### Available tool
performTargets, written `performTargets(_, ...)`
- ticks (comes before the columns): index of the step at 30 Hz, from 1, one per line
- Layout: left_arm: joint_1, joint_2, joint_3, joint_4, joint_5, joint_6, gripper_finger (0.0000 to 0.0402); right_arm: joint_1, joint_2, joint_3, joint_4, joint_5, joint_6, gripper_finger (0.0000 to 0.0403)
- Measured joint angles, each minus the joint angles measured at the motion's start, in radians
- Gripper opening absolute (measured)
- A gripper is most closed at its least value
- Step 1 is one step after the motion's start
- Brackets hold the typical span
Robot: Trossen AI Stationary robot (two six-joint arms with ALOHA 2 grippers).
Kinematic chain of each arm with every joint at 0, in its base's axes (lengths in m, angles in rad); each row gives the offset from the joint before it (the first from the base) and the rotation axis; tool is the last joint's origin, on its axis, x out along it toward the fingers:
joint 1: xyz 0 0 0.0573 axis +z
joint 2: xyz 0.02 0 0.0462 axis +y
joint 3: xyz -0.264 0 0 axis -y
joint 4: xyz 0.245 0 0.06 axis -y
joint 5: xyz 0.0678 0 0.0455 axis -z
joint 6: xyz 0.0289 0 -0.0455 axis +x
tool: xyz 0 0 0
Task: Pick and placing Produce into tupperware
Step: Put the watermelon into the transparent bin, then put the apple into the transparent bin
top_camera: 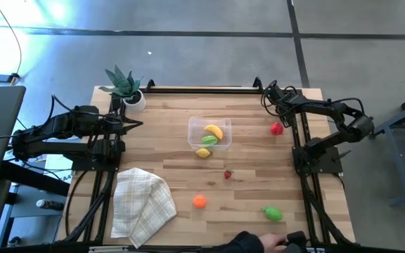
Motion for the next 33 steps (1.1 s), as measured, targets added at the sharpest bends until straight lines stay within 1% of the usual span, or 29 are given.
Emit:
performTargets(8,0.0,0.0,0.0,0.0,0.0,0.0,0.0001,0.0,0.0,0.001,0.001,0.02,0.036,0.0188)
performTargets(12,0.0,0.0,0.0,0.0,0.0,0.0,0.0001,-0.002,0.0,0.002,-0.003,0.022,0.058,0.0185)
performTargets(16,0.0,0.0,0.0,0.0,0.0,0.0,0.0001,-0.017,-0.001,0.003,-0.002,-0.004,0.055,0.0185)
performTargets(29,0.0,0.0,0.0,0.0,0.0,0.0,0.0001,0.011,0.0,-0.001,0.055,0.006,-0.051,0.0183)
performTargets(33,0.0,0.0,0.0,0.0,0.0,0.0,0.0001,0.019,0.0,0.002,0.068,-0.019,-0.116,0.0183)
